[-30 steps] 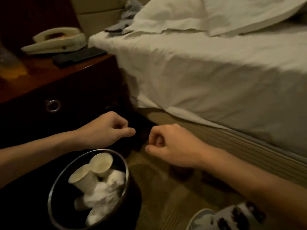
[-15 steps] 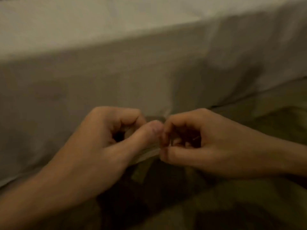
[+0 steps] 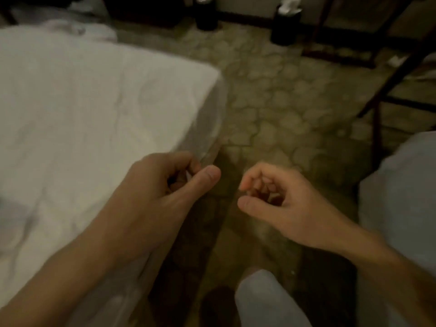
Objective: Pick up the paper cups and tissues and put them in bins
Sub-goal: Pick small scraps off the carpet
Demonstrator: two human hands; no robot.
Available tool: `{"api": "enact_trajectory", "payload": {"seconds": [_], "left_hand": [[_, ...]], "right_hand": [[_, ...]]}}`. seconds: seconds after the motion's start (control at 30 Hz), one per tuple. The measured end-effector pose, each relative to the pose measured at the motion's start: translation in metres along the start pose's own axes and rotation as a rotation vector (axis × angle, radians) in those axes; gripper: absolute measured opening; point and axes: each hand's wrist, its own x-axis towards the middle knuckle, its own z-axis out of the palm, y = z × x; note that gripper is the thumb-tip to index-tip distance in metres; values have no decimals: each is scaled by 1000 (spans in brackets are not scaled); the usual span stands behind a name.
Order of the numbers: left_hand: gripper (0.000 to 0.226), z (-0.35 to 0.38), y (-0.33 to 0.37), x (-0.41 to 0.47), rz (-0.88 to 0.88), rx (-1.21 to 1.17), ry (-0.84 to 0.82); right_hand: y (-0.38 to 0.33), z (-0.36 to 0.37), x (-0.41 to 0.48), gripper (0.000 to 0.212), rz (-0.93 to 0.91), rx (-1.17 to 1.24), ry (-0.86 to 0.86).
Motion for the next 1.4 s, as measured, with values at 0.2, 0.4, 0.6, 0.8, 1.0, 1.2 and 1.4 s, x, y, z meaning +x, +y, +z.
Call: {"api": "enact_trajectory", "payload": {"seconds": [0.2, 0.4, 0.6, 0.8, 1.0, 1.2, 1.4], "left_hand": [[46, -77, 224, 91, 123, -46, -133], [34, -115, 390, 162, 204, -224, -222], [43, -118, 412, 202, 324, -323, -174], [43, -109, 357, 266, 279, -222, -184], [50, -93, 329, 406, 269, -186, -276], [31, -68, 319, 541, 447, 85, -469], [23, -23, 320, 653, 512, 163, -642]], "right_hand": [[-171, -157, -25, 17, 44, -13, 227], [-292, -289, -36, 16, 12, -61, 421], [-314, -333, -14, 16, -13, -71, 439], [-286, -338, 48, 20, 124, -70, 403], [-263, -382, 128, 23, 212, -81, 531], [-234, -433, 208, 29, 378, -207, 635], [-178, -471, 255, 27, 562, -10, 766]]}}
